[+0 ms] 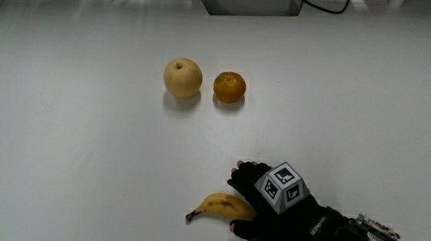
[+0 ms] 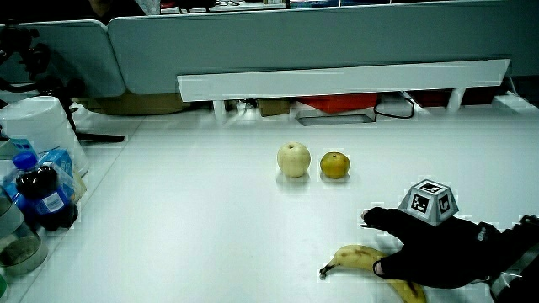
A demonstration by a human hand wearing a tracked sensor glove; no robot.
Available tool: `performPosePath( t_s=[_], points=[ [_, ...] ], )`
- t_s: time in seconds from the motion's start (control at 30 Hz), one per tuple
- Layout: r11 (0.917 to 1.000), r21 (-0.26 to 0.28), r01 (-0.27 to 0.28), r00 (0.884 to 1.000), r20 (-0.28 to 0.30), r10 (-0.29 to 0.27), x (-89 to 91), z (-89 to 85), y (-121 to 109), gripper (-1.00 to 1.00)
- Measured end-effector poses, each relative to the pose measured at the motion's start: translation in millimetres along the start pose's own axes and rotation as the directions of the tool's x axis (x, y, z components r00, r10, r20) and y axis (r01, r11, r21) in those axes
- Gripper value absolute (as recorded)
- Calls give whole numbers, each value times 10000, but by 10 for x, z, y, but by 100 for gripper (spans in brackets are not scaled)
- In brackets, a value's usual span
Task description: Pick banana
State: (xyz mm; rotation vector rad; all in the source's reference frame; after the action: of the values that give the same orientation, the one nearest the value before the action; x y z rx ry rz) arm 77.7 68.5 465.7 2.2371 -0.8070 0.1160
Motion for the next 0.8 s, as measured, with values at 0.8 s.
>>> performPosePath(
  t_s=[0.8],
  points=[
    [9983, 577, 31, 9994, 331, -50, -162, -89, 21, 75]
  ],
)
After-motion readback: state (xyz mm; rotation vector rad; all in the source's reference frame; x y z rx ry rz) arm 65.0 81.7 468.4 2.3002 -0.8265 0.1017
